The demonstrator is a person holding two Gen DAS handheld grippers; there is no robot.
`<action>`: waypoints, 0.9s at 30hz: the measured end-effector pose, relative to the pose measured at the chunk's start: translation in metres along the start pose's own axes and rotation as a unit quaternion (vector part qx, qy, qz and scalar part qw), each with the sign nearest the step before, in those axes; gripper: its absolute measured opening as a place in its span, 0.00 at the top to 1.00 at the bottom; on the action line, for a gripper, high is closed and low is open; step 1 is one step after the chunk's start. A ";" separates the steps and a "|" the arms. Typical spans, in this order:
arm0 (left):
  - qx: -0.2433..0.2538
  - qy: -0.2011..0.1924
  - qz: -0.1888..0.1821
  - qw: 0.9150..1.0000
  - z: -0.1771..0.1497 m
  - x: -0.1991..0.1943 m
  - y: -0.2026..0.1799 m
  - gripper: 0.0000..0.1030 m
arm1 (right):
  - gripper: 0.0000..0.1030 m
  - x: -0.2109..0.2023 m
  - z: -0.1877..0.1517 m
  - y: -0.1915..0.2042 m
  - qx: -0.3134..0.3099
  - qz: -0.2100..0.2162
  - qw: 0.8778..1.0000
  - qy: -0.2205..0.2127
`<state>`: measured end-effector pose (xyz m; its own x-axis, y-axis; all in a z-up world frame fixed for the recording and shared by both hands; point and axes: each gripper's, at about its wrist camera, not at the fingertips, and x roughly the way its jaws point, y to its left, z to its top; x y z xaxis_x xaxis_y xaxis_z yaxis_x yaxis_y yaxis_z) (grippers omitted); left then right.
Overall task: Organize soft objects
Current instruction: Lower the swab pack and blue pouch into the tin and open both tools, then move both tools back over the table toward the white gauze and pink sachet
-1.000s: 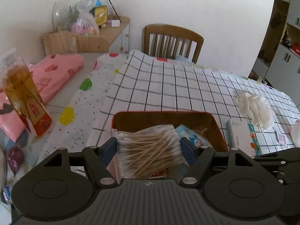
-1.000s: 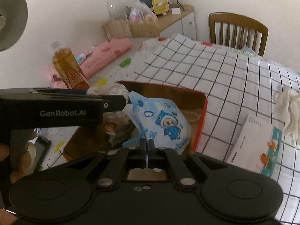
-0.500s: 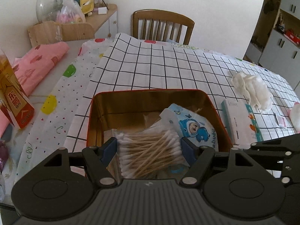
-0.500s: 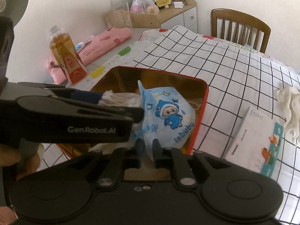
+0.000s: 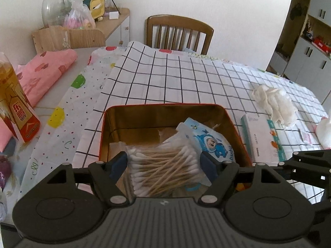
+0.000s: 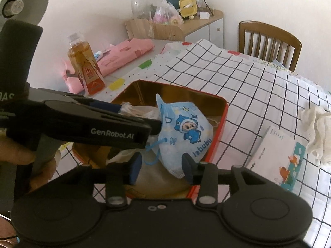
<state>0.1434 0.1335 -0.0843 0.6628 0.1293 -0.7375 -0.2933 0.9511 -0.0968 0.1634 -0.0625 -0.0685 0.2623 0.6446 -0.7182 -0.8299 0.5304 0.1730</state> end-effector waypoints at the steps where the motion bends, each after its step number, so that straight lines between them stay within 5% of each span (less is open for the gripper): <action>1: -0.001 -0.004 -0.003 1.000 0.000 -0.003 0.000 0.24 | 0.55 -0.002 0.000 0.000 0.000 0.001 1.000 -0.002; 27: 0.039 -0.050 -0.031 0.998 -0.007 -0.072 -0.039 0.18 | 0.31 -0.088 -0.021 -0.011 0.014 -0.013 0.998 -0.066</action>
<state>0.1023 0.0854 -0.0318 0.7445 0.0932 -0.6611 -0.1978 0.9765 -0.0852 0.1392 -0.1372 -0.0215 0.3472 0.6962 -0.6283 -0.8085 0.5617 0.1757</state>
